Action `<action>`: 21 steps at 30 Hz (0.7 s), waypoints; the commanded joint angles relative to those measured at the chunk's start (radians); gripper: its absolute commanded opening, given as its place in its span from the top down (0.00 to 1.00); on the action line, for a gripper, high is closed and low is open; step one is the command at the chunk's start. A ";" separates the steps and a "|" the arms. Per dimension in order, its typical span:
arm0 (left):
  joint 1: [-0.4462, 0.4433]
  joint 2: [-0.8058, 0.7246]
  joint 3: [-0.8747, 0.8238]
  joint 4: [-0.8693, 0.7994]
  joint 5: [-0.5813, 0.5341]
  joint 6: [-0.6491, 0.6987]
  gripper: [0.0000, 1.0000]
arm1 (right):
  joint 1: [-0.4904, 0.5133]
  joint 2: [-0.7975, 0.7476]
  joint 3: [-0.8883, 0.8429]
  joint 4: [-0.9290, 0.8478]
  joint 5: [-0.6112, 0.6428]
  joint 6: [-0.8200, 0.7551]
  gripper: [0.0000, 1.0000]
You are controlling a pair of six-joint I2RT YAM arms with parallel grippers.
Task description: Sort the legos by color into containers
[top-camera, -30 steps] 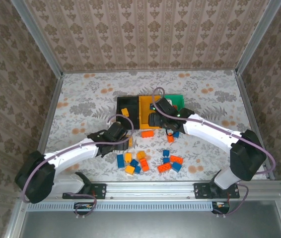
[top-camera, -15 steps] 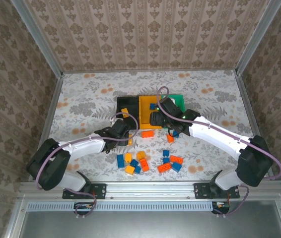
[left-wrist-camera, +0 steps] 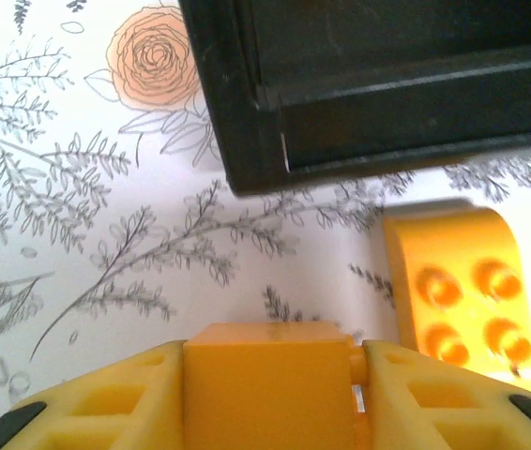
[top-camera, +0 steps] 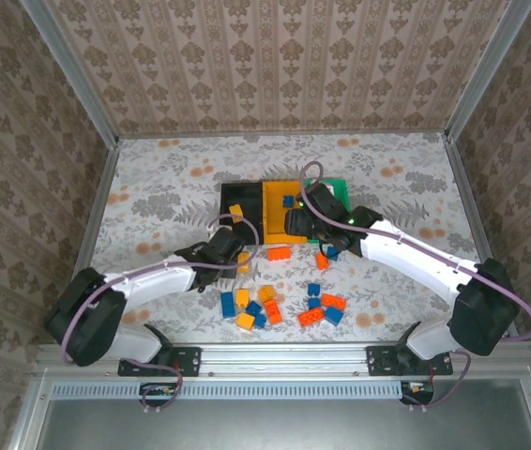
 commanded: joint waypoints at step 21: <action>0.142 0.359 0.580 -0.096 0.023 0.127 0.55 | -0.045 -0.211 -0.190 -0.033 0.007 0.056 0.25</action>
